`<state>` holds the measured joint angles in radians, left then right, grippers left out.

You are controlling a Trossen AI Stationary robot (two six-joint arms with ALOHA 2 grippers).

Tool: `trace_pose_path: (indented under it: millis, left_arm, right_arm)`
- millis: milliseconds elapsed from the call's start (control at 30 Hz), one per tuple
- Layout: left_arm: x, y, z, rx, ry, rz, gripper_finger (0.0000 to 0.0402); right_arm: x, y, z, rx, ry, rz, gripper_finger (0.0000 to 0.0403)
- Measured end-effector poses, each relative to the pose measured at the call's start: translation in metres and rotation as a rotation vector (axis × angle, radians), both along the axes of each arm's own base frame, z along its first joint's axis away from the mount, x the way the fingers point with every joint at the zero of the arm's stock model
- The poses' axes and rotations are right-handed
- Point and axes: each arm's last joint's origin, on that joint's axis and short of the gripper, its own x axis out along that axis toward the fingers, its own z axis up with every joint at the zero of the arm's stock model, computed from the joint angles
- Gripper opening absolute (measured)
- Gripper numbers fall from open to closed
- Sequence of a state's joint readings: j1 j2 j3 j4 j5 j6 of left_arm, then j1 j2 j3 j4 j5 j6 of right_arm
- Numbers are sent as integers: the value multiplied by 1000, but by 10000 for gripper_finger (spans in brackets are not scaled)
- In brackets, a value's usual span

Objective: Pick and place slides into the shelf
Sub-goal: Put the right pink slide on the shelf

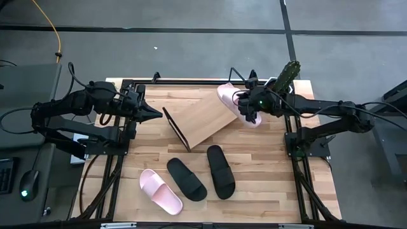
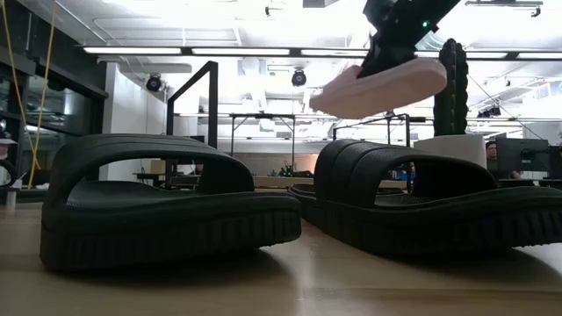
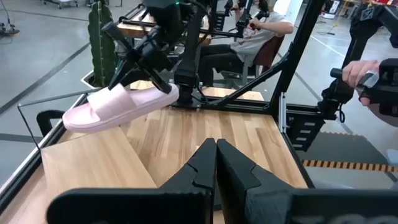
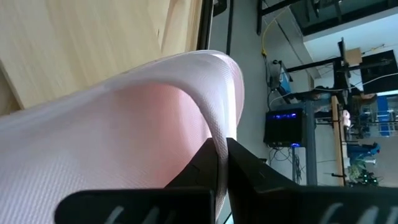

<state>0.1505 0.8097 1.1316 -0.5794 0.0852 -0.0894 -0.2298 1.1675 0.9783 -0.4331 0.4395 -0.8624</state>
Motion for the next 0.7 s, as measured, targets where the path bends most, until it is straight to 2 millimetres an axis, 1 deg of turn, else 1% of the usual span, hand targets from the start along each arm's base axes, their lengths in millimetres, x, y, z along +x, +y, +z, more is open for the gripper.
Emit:
trace_pose_path:
  millis: [300,700]
  left_arm:
    - [0,1,0,25,1,22,1]
    - [0,1,0,24,1,22,1]
  right_arm:
    - [8,-23,-9,9,22,14,0]
    - [26,-57,-38,31,80,14,0]
